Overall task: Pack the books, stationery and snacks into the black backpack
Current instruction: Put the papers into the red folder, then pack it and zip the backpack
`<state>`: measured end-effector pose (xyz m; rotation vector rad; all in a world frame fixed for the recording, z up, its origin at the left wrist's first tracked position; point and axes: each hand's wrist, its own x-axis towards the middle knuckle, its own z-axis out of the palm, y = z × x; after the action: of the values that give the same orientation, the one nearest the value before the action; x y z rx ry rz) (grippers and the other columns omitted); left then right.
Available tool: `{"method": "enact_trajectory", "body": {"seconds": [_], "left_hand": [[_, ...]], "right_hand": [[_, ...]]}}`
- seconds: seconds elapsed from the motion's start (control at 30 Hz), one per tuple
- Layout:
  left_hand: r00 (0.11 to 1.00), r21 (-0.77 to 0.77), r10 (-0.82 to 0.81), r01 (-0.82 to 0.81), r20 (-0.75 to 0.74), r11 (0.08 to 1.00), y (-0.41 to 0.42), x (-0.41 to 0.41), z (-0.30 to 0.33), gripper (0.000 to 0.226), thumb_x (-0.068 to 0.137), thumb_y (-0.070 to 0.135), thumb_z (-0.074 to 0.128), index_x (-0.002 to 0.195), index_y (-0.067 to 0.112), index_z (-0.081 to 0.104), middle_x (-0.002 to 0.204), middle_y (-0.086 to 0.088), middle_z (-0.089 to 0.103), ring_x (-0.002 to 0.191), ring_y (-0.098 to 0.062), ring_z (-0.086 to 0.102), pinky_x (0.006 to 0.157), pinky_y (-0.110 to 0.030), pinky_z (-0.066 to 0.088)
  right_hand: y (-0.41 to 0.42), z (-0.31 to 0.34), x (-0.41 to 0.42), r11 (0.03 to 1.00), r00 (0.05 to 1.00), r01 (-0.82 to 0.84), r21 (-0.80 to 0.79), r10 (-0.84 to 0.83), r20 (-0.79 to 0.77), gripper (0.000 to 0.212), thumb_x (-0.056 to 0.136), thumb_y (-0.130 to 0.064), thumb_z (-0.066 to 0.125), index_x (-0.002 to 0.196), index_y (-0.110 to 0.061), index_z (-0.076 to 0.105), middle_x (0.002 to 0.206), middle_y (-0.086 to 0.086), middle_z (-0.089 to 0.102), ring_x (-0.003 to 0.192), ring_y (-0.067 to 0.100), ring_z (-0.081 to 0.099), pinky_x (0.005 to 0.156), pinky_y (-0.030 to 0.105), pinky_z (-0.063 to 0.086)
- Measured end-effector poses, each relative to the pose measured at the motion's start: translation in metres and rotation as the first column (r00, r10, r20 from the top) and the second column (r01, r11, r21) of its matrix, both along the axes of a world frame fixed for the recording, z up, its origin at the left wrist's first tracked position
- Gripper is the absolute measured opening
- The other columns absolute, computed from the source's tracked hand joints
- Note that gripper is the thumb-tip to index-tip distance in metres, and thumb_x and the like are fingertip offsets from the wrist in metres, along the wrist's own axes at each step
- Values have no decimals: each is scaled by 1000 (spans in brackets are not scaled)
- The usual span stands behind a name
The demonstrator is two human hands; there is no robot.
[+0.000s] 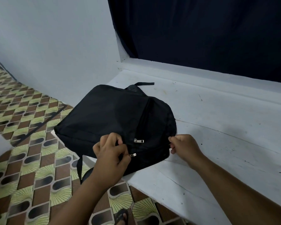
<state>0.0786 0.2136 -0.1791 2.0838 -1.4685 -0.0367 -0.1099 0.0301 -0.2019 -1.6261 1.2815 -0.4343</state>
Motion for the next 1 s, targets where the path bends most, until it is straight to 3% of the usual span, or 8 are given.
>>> {"method": "enact_trajectory", "body": {"seconds": [0.17, 0.3, 0.47, 0.57, 0.67, 0.77, 0.9, 1.0], "left_hand": [[991, 19, 134, -133, -15, 991, 21, 36, -5, 22, 77, 43, 51, 63, 27, 56, 94, 16, 40, 102, -12, 36, 87, -46, 32], [990, 16, 140, -140, -14, 990, 25, 49, -8, 22, 78, 51, 56, 64, 34, 63, 93, 17, 41, 101, -12, 36, 86, -52, 38], [989, 2, 141, -141, 35, 990, 21, 60, -1, 26, 76, 61, 55, 75, 40, 70, 92, 17, 47, 104, -12, 41, 88, -45, 31], [989, -80, 145, -142, 31, 987, 9, 78, 14, 26, 78, 62, 55, 84, 42, 70, 98, 18, 51, 109, -12, 42, 91, -45, 31], [992, -94, 116, -112, 41, 989, -12, 100, 30, 27, 78, 62, 56, 92, 43, 69, 104, 20, 52, 115, -14, 42, 94, -46, 31], [997, -46, 43, -40, 63, 998, -42, 123, 42, 37, 77, 64, 53, 103, 44, 69, 112, 21, 51, 124, -16, 39, 97, -41, 26], [994, 166, -53, 37, 92, 985, -86, 162, 53, 61, 76, 74, 45, 129, 47, 57, 140, 14, 46, 141, -18, 26, 109, -48, 22], [986, 342, -133, 90, 105, 935, -113, 199, 56, 90, 63, 89, 33, 144, 50, 39, 157, 12, 30, 150, -19, 11, 117, -52, 14]], "right_hand": [[-20, -9, -5, 999, 999, 49, 23, -48, -9, 38, 94, -26, 57, 66, 0, 64, 58, 6, 65, 55, 24, 68, 53, 30, 45], [-23, -11, -1, 998, 998, 68, 15, -68, -10, 37, 94, -25, 56, 64, -5, 60, 59, 5, 64, 50, 21, 67, 51, 30, 45], [-18, -12, 1, 993, 993, 105, -62, -108, -56, 44, 95, -29, 56, 73, 9, 58, 56, 13, 67, 36, 10, 56, 55, 33, 49], [-10, -13, 2, 951, 982, 162, -263, -181, -52, 28, 94, -32, 61, 85, -5, 62, 78, 6, 70, 69, 16, 67, 66, 34, 51], [6, -9, 12, 881, 981, 194, -432, -173, 87, 22, 95, -27, 61, 114, -18, 56, 113, -5, 57, 99, 18, 59, 81, 32, 48], [25, 0, 28, 809, 993, 93, -581, -30, 118, 34, 92, -40, 61, 121, -25, 55, 124, -9, 52, 117, 14, 52, 100, 40, 46], [56, 20, 57, 790, 965, -261, -554, 214, -150, 73, 76, -77, 57, 139, -46, 40, 152, -22, 24, 141, -2, 17, 116, 35, 17], [63, 19, 78, 783, 917, -377, -495, 239, -320, 93, 64, -84, 62, 143, -54, 25, 156, -26, 8, 143, -4, 7, 119, 39, 7]]}}
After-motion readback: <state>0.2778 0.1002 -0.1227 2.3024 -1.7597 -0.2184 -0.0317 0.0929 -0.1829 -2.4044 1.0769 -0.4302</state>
